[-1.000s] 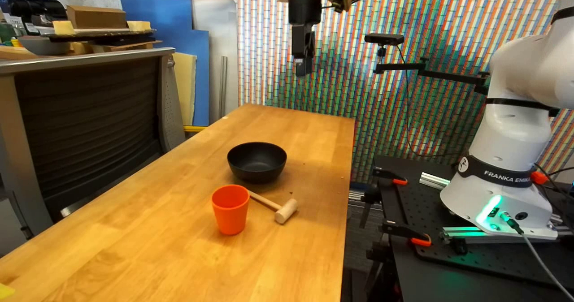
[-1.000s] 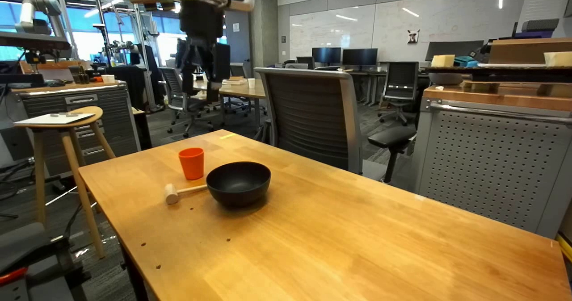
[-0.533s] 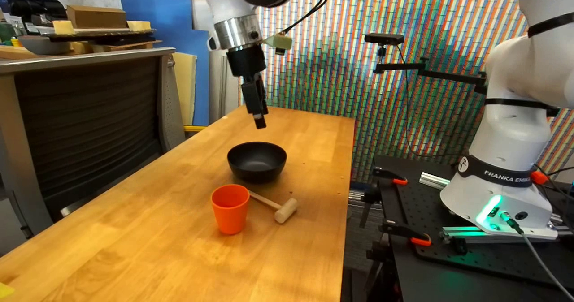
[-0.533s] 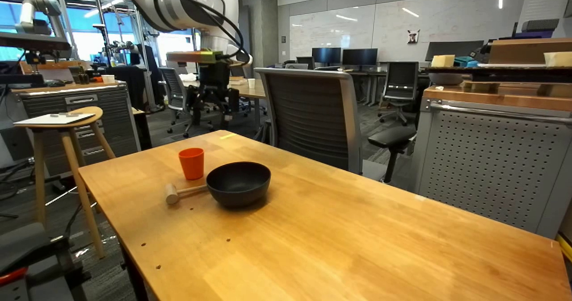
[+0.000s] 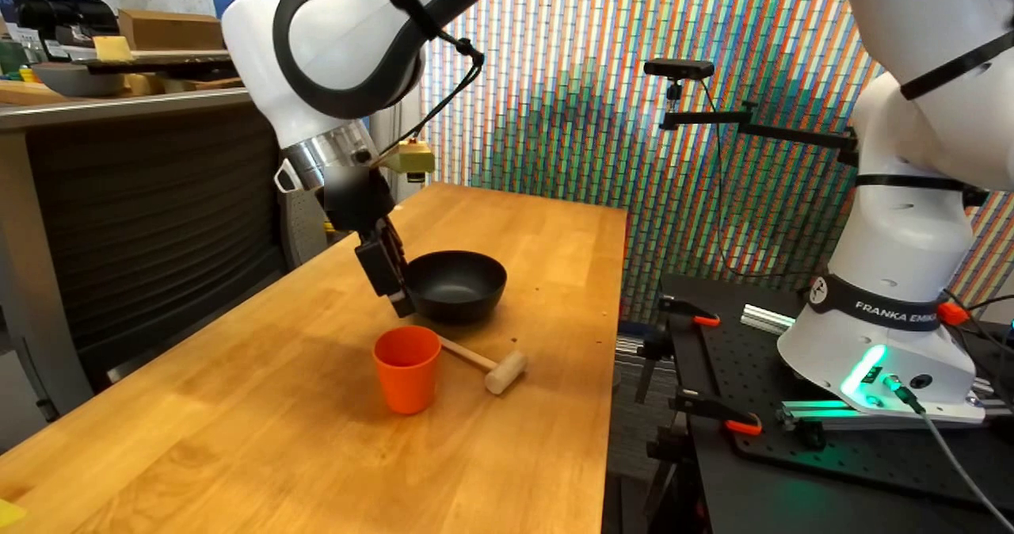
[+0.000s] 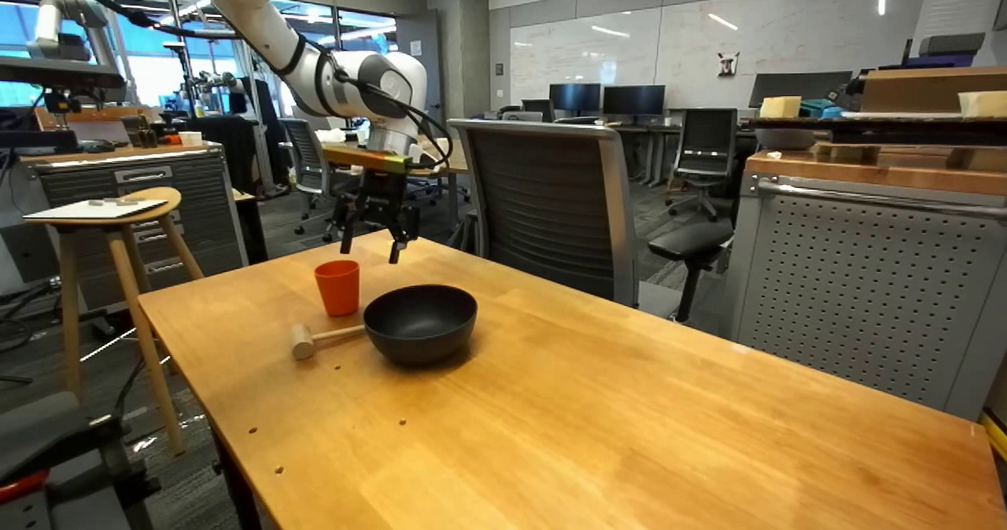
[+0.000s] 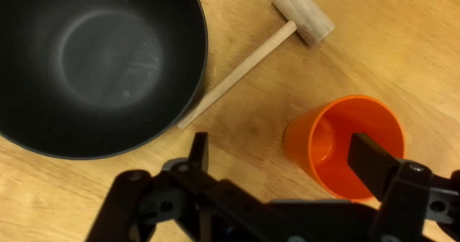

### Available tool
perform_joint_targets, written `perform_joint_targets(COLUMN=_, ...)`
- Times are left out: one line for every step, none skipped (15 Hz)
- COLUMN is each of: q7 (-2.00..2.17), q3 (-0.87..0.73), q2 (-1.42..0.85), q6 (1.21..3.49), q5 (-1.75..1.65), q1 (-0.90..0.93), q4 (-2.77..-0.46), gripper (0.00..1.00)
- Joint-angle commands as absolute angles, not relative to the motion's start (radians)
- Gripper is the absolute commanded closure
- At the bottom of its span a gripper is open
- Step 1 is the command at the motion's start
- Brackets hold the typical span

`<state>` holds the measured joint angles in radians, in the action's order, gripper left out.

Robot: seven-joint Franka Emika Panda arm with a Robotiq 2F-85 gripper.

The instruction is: Put the cup in the bowl

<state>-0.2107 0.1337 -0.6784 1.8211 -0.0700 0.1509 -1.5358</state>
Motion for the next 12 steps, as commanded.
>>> perform_joint_targets(q7=-0.270, q3=0.150, q2=-0.838, q6=1.679, q5=-0.065, q1=0.159, q4=-1.297, gripper=0.00)
perform_joint_targets(q7=-0.284, q3=0.153, q2=-0.871, q6=1.646, q5=-0.060, q1=0.158, q4=-1.252, gripper=0.00)
perform_joint_targets(q7=-0.291, q3=0.153, q2=-0.900, q6=1.616, q5=-0.059, q1=0.159, q4=-1.212, gripper=0.00)
perform_joint_targets(q7=-0.303, q3=0.151, q2=-0.923, q6=1.595, q5=-0.067, q1=0.161, q4=-1.184, gripper=0.25)
perform_joint_targets(q7=-0.310, q3=0.152, q2=-0.946, q6=1.569, q5=-0.064, q1=0.160, q4=-1.151, gripper=0.26)
perform_joint_targets(q7=-0.326, q3=0.155, q2=-0.966, q6=1.540, q5=-0.060, q1=0.156, q4=-1.122, gripper=0.34)
perform_joint_targets(q7=-0.337, q3=0.156, q2=-0.982, q6=1.518, q5=-0.060, q1=0.156, q4=-1.096, gripper=0.42)
perform_joint_targets(q7=-0.350, q3=0.159, q2=-0.996, q6=1.494, q5=-0.056, q1=0.155, q4=-1.072, gripper=0.51)
perform_joint_targets(q7=-0.363, q3=0.162, q2=-1.008, q6=1.470, q5=-0.054, q1=0.154, q4=-1.052, gripper=0.58)
perform_joint_targets(q7=-0.375, q3=0.164, q2=-1.024, q6=1.447, q5=-0.051, q1=0.154, q4=-1.028, gripper=0.67)
perform_joint_targets(q7=-0.386, q3=0.168, q2=-1.035, q6=1.424, q5=-0.047, q1=0.155, q4=-1.009, gripper=0.73)
perform_joint_targets(q7=-0.397, q3=0.170, q2=-1.045, q6=1.402, q5=-0.045, q1=0.157, q4=-0.991, gripper=0.81)
